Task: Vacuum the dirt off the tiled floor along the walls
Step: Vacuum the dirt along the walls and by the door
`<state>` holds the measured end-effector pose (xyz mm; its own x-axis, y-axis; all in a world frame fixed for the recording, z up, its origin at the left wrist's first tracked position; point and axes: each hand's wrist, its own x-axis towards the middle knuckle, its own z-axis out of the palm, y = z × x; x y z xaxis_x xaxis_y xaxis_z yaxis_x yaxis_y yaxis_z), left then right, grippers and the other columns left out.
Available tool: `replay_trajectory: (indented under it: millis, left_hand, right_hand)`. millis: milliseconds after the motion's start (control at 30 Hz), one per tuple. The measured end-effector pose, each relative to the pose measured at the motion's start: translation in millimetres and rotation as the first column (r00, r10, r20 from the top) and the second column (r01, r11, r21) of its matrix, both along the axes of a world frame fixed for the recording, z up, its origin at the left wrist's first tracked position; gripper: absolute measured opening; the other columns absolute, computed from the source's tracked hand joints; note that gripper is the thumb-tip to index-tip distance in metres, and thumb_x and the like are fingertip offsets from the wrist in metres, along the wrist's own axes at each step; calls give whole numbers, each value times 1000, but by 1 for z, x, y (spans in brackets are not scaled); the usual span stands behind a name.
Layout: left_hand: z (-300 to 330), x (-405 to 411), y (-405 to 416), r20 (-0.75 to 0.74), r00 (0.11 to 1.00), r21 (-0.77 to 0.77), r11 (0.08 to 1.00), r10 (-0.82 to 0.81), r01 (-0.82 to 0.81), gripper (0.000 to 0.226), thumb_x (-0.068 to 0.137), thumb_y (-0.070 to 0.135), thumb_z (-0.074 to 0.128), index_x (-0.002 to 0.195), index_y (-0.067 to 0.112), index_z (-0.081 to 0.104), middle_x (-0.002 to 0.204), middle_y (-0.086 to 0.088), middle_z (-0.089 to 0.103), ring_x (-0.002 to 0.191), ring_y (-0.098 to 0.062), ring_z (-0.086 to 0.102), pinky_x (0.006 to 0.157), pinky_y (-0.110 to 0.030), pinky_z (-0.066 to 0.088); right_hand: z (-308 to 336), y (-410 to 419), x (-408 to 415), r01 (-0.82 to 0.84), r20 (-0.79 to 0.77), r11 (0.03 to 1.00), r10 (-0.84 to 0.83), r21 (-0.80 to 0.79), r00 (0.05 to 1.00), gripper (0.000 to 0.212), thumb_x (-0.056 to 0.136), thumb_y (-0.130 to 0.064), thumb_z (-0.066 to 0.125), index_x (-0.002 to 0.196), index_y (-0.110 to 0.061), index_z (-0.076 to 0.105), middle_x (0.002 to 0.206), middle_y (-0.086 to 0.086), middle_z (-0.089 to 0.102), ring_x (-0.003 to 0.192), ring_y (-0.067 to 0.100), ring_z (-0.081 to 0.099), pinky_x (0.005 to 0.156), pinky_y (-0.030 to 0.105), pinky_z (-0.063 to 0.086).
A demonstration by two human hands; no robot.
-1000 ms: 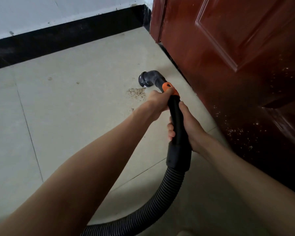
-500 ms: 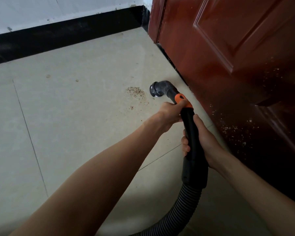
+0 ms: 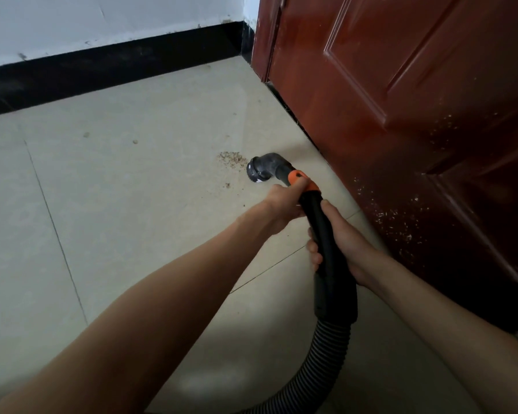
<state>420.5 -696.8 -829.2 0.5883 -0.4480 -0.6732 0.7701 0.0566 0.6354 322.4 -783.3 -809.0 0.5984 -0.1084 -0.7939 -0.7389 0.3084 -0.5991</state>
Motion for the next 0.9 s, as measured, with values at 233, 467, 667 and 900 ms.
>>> replay_trajectory:
  millis: [233,467,667,900]
  left_hand:
    - [13,27,15,66,997,80,996,44,-50,44,93,27,59,124,-3,50,105,-15,62,75,-17,62,67,-24,54]
    - [9,47,26,99,993,127,988,71,-83,40,93,27,59,118,-3,52,94,-12,64,71,-16,63,65,-23,54]
    - [7,52,48,82,980,63,980,182,-187,37,94,24,57,119,-4,53,97,-13,62,74,-18,62,68,-24,54]
    - [5,12,40,6,997,33,996,80,-80,39,94,20,56,119,-9,49,105,-19,62,74,-22,63,76,-29,55]
  right_hand:
    - [1,28,36,105,17,993,-106,54,994,59,96,-63,37,71,-10,44,48,7,47,34,18,45,38,24,42]
    - [-4,39,56,48,44,998,-50,52,998,61,96,-64,34,70,-10,45,49,7,47,36,19,46,40,23,43]
    - [3,52,66,-95,65,995,96,-12,993,60,98,-61,35,71,-9,45,49,9,49,36,21,48,40,24,44]
    - [-2,38,17,-81,27,986,86,-146,996,59,97,-61,37,71,-9,47,49,10,49,37,23,47,41,28,42]
